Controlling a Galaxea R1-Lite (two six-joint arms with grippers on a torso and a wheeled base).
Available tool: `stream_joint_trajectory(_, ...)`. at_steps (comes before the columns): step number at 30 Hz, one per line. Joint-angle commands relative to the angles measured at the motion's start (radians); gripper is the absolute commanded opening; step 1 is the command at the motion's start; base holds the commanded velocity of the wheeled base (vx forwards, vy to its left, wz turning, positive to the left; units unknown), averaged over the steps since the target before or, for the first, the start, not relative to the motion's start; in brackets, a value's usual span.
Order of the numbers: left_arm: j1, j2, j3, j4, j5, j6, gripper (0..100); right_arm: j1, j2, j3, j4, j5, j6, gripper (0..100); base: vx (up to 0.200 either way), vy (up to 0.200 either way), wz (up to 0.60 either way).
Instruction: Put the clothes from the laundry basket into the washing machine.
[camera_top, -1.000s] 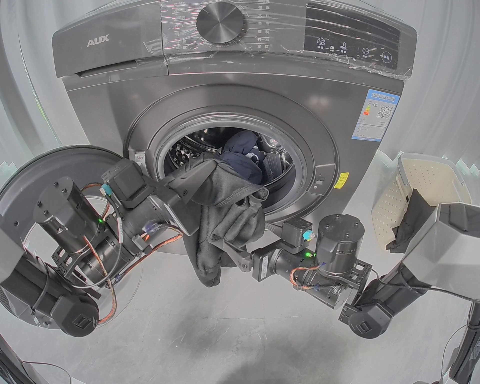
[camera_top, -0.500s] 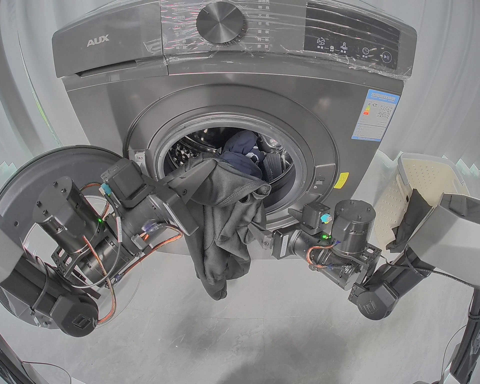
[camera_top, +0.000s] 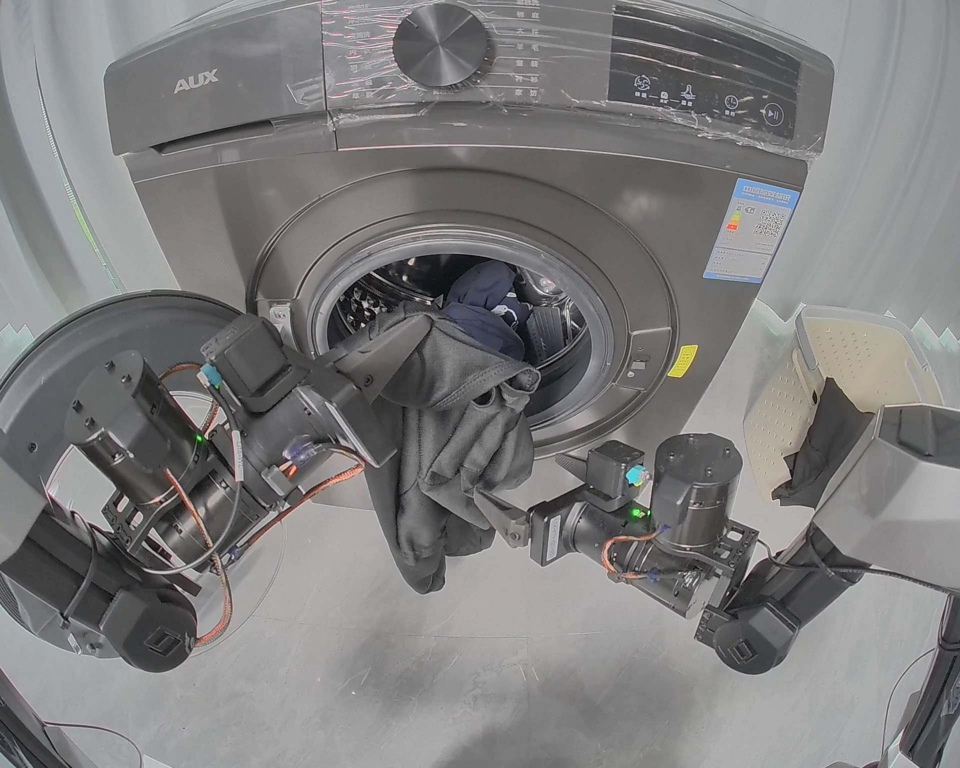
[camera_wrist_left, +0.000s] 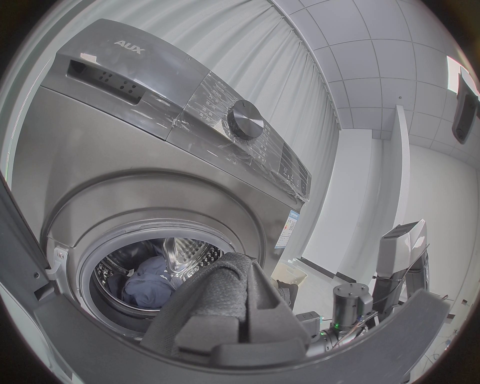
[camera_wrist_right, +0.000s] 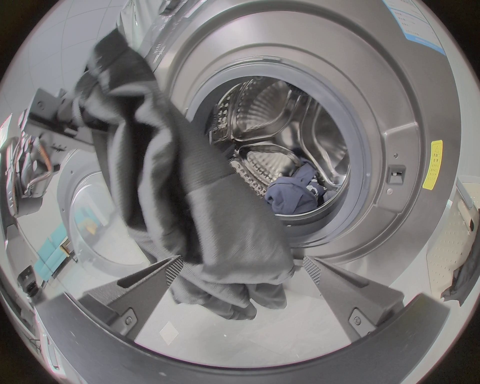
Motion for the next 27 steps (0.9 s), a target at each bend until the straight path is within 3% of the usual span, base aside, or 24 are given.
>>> stream_joint_trajectory(1, 0.0, 0.005, -0.002, -0.001, 0.001, 0.0, 0, 0.039, -0.033, 0.027, -0.009, 0.0, 0.0, 100, 0.0, 0.0, 0.0)
stream_joint_trajectory(11, -0.001, 0.007, 0.0, 0.001, 0.001, 0.002, 0, 0.017, 0.018, -0.097, 0.004, -0.001, -0.001, 100, 0.0, 0.0, 0.0)
stream_joint_trajectory(15, -0.001, 0.005, 0.001, -0.001, -0.001, 0.002, 0, -0.023, 0.07, -0.15, 0.005, -0.001, -0.001, 100, 0.0, 0.0, 0.0)
stream_joint_trajectory(27, -0.003, 0.005, 0.003, -0.001, -0.001, -0.001, 0, -0.118, 0.039, -0.154, 0.0, 0.002, -0.004, 100, 0.0, 0.0, 0.0)
